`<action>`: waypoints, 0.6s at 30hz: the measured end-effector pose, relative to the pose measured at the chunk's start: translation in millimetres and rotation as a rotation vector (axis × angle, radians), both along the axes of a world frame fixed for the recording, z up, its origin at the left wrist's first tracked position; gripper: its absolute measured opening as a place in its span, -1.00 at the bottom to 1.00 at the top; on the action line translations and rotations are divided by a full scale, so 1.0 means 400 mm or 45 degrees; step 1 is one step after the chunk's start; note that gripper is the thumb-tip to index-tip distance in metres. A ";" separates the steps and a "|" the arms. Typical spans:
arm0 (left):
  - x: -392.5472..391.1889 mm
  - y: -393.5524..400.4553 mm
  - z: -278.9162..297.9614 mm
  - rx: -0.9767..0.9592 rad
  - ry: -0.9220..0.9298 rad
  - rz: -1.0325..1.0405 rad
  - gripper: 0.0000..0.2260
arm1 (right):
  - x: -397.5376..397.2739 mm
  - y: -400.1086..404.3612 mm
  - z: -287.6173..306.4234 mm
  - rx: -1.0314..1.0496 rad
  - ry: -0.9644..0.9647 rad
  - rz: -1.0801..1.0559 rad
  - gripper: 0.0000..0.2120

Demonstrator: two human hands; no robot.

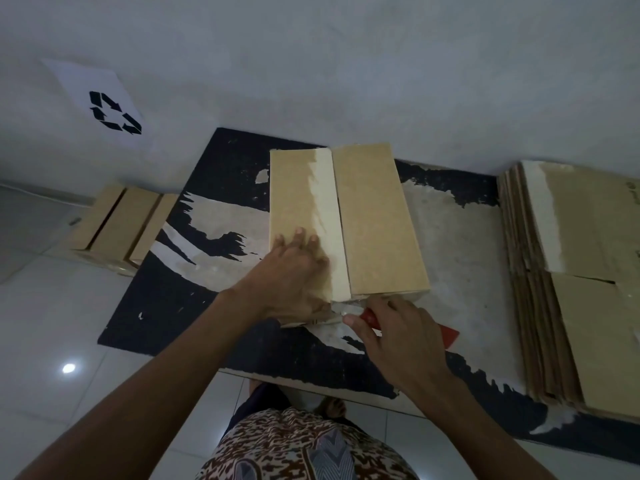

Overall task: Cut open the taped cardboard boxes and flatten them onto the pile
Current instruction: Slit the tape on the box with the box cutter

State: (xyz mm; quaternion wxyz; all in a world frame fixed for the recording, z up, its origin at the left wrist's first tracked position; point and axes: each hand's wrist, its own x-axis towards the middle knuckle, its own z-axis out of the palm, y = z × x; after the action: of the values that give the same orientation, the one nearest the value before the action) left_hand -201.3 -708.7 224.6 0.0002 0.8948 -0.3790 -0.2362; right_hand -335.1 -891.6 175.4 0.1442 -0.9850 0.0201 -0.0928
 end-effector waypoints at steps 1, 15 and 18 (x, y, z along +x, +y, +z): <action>0.001 0.001 0.001 -0.004 0.009 0.002 -0.27 | 0.002 0.000 0.001 -0.007 -0.012 0.007 -0.52; 0.005 0.010 -0.004 -0.086 0.073 0.054 -0.30 | 0.011 0.025 0.004 -0.139 -0.024 0.004 -0.50; 0.010 0.012 -0.008 -0.078 0.079 0.050 -0.28 | 0.003 0.016 0.006 -0.175 -0.017 -0.031 -0.49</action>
State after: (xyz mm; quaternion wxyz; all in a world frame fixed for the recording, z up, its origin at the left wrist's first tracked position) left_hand -197.5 -703.8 221.6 0.0439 0.8938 -0.3683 -0.2522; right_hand -333.8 -885.4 177.8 0.0750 -0.9916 0.0248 -0.1022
